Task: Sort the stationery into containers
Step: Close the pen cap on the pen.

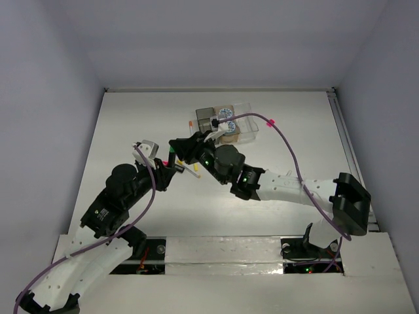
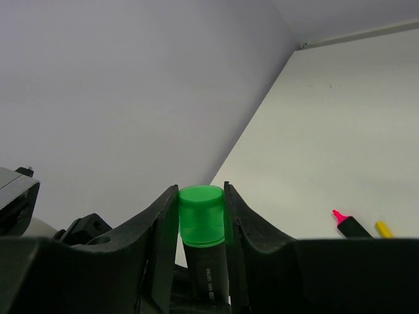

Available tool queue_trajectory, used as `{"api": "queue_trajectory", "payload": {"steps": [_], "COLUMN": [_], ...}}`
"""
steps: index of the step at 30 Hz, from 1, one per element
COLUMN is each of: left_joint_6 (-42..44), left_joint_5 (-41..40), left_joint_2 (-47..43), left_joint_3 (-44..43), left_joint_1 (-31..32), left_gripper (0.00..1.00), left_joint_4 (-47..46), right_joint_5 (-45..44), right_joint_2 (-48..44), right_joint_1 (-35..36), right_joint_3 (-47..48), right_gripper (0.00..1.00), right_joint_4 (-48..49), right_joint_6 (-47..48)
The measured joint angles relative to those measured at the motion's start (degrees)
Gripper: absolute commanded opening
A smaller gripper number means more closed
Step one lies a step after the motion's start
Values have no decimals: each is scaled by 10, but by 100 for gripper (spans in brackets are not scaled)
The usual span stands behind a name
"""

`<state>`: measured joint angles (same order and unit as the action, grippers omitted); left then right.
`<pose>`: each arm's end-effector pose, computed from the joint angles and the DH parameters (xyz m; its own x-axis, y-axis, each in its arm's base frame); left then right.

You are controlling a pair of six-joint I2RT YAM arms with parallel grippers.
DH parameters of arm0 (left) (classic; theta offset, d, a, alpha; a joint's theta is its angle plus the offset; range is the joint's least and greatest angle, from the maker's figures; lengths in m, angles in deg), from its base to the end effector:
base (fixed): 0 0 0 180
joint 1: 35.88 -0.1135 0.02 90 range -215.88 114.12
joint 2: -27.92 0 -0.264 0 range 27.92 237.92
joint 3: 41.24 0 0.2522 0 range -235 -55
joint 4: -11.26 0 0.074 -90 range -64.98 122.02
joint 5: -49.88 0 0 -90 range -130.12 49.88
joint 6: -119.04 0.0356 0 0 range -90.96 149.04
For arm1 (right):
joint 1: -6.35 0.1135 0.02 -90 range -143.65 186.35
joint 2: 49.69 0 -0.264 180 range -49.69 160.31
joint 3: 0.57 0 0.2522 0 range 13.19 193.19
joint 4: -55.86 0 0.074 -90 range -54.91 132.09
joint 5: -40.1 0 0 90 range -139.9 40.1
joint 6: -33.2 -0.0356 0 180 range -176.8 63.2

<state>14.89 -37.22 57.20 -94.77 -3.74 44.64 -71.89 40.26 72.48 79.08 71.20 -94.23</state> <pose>0.1073 -0.0695 0.3288 -0.2705 -0.1184 -0.9554 0.5234 0.8149 -0.2491 0.1637 0.3371 0.3418 -0.3954 0.4992 -0.7710 -0.5751 0.5200 0.6316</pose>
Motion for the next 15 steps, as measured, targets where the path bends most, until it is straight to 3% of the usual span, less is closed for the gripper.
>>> {"api": "queue_trajectory", "payload": {"steps": [15], "left_joint_6": [20], "left_joint_5": [5], "left_joint_2": [21], "left_joint_3": [0], "left_joint_1": [0], "left_gripper": [0], "left_joint_4": [14], "right_joint_5": [-36], "right_joint_2": [-9], "right_joint_1": [13], "right_joint_3": [-17], "right_gripper": [0], "right_joint_4": [-19], "right_joint_6": [-10]}}
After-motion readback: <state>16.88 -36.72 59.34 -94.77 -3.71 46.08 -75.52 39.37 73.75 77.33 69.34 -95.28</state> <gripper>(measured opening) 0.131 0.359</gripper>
